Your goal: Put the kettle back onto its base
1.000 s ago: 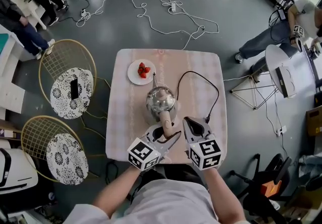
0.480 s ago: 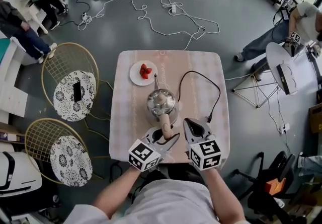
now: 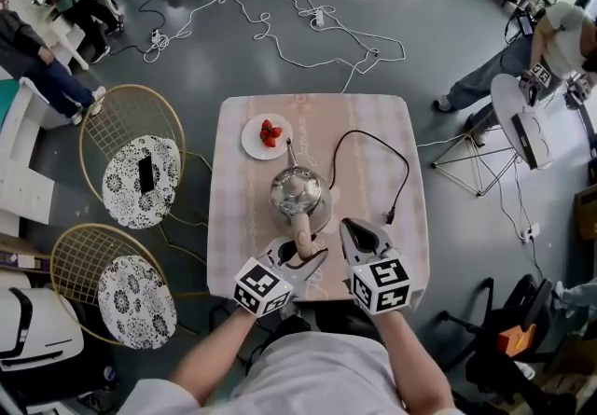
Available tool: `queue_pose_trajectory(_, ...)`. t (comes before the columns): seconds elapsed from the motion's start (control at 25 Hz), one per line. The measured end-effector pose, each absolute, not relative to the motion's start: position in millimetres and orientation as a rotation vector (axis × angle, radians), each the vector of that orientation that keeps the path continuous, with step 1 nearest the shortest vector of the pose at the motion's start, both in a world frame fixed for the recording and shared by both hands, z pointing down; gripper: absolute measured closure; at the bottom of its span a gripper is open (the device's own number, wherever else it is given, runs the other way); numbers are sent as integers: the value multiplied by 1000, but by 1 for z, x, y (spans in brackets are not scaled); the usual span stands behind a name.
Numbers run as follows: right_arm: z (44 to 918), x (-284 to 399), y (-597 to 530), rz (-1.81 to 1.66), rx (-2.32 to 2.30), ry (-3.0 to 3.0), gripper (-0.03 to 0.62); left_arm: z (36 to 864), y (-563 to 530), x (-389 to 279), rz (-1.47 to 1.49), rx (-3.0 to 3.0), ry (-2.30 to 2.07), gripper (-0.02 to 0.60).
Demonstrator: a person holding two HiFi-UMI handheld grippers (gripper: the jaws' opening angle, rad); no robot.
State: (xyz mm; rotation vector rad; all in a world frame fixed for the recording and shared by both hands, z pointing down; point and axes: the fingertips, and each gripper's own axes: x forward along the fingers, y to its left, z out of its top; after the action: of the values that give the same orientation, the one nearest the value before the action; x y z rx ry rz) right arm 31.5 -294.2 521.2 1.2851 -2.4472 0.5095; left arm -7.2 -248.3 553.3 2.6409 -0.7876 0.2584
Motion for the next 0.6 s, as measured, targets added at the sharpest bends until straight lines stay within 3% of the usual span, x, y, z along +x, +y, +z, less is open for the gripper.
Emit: queue_pose_trajectory(0.6,521,42,-288,509,1336,-2423,589,569,-258,3,304,2635,-761,430)
